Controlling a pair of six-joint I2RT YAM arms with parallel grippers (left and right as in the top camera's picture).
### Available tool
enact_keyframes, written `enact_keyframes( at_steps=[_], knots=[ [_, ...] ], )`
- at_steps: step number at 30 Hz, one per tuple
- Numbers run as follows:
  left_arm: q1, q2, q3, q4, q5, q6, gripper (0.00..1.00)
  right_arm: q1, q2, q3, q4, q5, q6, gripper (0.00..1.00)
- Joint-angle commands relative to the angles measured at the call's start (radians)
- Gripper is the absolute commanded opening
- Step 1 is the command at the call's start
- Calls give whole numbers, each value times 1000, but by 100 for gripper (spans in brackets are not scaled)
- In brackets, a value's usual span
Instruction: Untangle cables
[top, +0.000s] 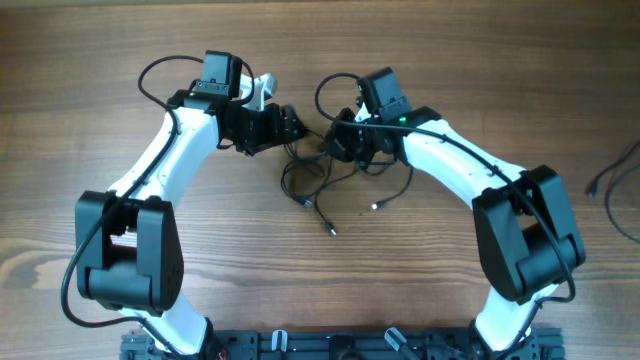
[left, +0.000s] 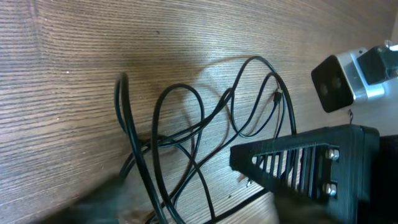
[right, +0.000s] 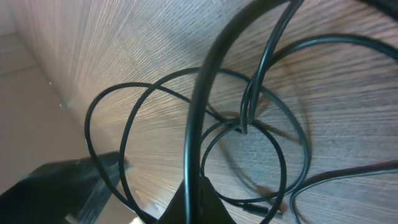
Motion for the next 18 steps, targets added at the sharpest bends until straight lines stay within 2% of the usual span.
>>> enact_keyframes(
  at_steps=[1,4,8,13,14,15,16,18],
  knots=[
    [16,-15,-4,2,-13,-90,100,-47,-76,2,2,-14,-161,4],
    [24,-15,-5,18,-57,-254,100,-59,-121,2,-2,-7,-248,4],
    [19,-15,-5,85,-57,-404,68,-58,-123,2,-13,-7,-294,4],
    [12,-11,-5,79,-64,-500,68,-59,-123,2,-11,-4,-300,4],
    [6,-10,-5,65,-64,-536,68,-59,-123,2,-11,-4,-301,4],
    [-1,-10,-5,43,-64,-575,75,-59,-123,2,-11,-4,-301,4],
    [-12,-10,-5,29,-64,-589,73,-59,-123,2,-11,5,-303,4],
    [-36,-10,-5,34,-63,-490,71,-61,-123,2,-14,22,-320,4]
  ],
)
